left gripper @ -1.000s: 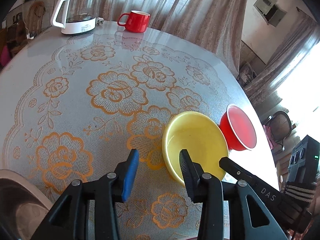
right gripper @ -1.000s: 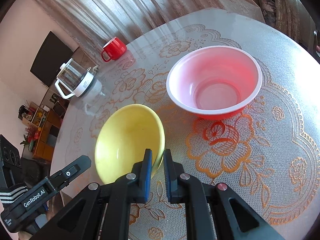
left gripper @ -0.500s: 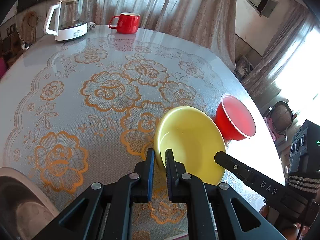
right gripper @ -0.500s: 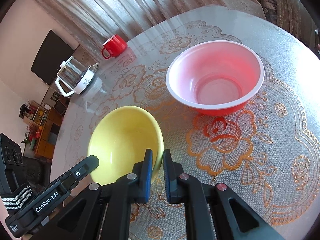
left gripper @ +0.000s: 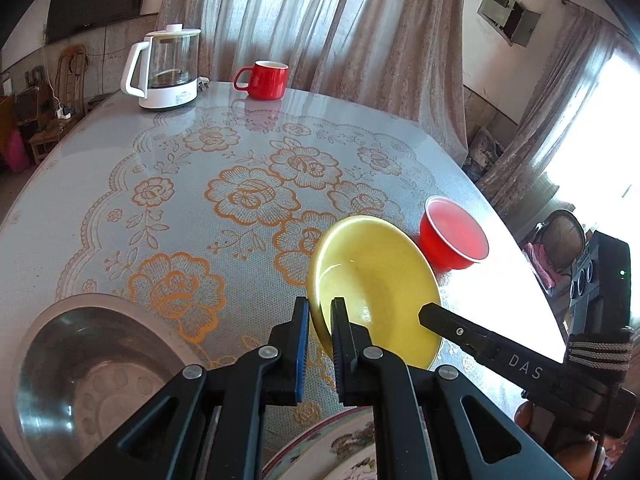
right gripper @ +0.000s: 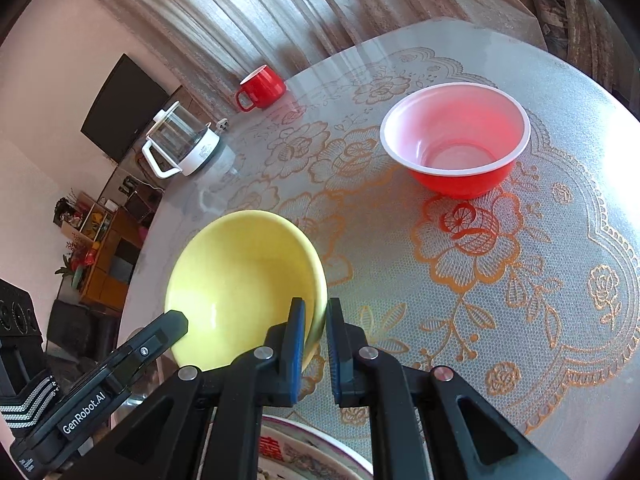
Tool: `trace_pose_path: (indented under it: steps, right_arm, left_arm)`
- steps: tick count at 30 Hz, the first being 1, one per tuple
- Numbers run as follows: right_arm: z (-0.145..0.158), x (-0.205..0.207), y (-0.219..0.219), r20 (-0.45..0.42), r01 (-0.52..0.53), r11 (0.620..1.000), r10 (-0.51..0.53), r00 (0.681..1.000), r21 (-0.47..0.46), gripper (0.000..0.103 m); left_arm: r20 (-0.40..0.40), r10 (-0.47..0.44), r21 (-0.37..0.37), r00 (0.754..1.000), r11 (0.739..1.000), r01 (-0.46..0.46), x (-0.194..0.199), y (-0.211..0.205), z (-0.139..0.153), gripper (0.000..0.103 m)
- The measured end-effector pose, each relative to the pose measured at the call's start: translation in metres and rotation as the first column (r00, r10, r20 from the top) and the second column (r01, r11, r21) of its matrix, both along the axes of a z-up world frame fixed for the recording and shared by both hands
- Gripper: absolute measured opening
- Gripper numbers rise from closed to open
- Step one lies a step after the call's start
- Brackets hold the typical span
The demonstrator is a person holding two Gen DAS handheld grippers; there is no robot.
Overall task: Organize plates and bowls
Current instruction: 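Carry the yellow bowl with both grippers and lower it into the steel bowl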
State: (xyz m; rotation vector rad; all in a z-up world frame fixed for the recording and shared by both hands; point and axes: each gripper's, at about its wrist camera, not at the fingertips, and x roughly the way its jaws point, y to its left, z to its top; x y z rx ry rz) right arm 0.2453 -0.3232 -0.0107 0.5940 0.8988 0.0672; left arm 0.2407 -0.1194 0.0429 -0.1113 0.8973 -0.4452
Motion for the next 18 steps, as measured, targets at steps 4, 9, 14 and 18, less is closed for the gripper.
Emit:
trace_pose_path:
  steps: [4, 9, 14, 18]
  right_arm:
    - [0.009, -0.007, 0.015, 0.019, -0.026, 1.000, 0.026, 0.999, -0.007, 0.009]
    - [0.016, -0.017, 0.031, 0.038, -0.052, 0.999, 0.053, 0.998, -0.007, 0.009]
    - [0.027, -0.026, 0.054, 0.067, -0.093, 0.996, 0.094, 0.993, -0.012, 0.009]
    - [0.035, -0.029, 0.078, 0.087, -0.141, 0.990, 0.142, 0.986, -0.022, 0.009]
  left_arm:
    - [0.012, 0.018, -0.023, 1.000, 1.000, -0.017, -0.012, 0.018, 0.007, 0.010]
    - [0.024, 0.042, -0.052, 0.999, 0.998, -0.041, -0.027, 0.040, 0.015, 0.010]
    - [0.052, 0.079, -0.080, 0.995, 0.994, -0.075, -0.047, 0.068, 0.024, 0.010]
    - [0.064, 0.119, -0.098, 0.991, 0.989, -0.112, -0.058, 0.094, 0.026, 0.010]
